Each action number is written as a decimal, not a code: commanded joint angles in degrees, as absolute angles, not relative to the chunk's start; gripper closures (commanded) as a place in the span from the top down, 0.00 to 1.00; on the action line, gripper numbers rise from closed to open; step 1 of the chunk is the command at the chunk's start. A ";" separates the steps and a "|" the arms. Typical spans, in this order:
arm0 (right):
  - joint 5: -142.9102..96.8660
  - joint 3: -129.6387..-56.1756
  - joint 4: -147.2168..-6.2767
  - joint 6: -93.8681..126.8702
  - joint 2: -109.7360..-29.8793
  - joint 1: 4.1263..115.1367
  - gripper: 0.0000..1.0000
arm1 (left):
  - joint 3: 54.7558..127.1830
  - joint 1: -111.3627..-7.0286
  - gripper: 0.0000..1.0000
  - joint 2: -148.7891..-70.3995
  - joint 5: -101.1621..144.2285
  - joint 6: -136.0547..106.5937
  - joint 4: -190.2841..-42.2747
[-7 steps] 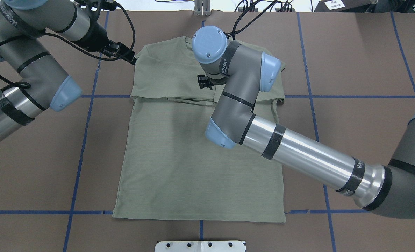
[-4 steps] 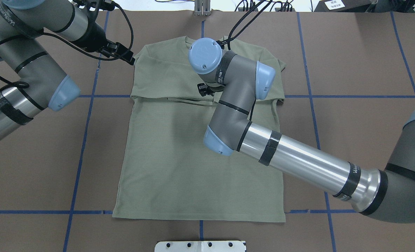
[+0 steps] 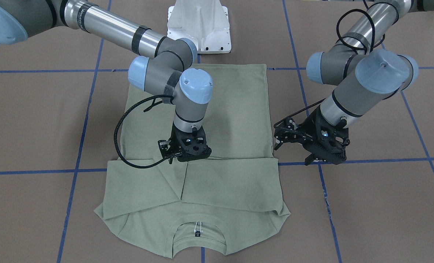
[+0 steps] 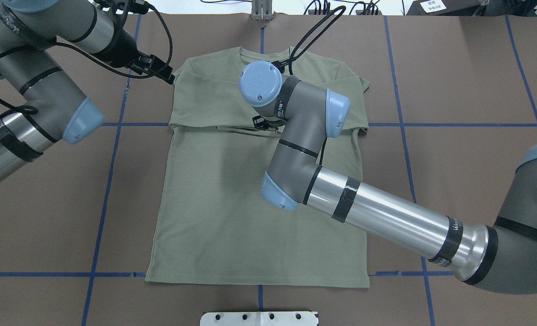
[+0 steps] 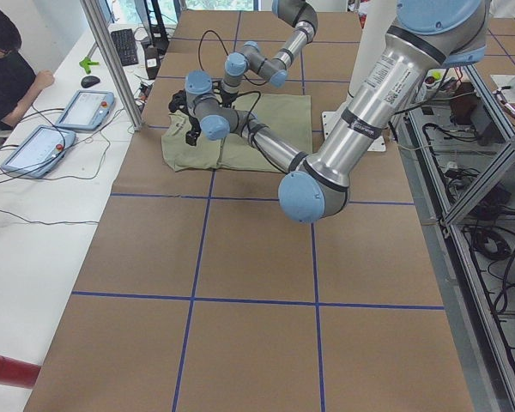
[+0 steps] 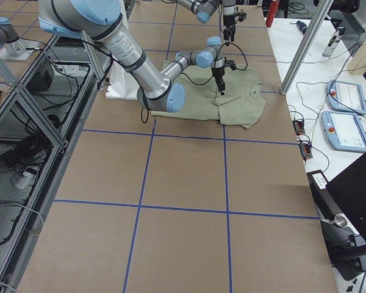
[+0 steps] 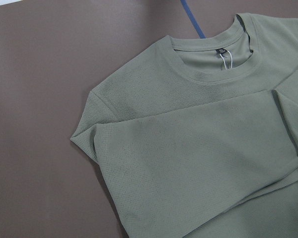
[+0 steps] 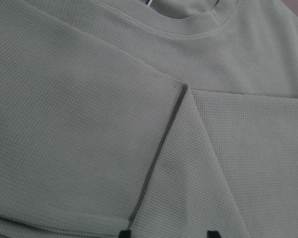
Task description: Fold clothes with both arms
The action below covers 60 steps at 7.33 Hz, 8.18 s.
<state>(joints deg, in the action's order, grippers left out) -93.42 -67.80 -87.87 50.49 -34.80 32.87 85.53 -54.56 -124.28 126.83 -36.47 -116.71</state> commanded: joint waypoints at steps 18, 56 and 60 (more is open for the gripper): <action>-93.34 -73.04 -88.60 40.37 -42.44 41.82 0.00 | 85.87 -54.40 1.00 -124.28 126.74 -37.18 -116.89; -88.95 -115.93 -61.96 92.90 -84.64 19.78 1.00 | 113.55 -9.93 0.11 -90.18 95.19 -87.89 -128.06; -89.55 -116.01 -62.83 96.03 -84.81 19.60 1.00 | 115.91 -10.37 0.00 -90.35 95.36 -87.89 -128.14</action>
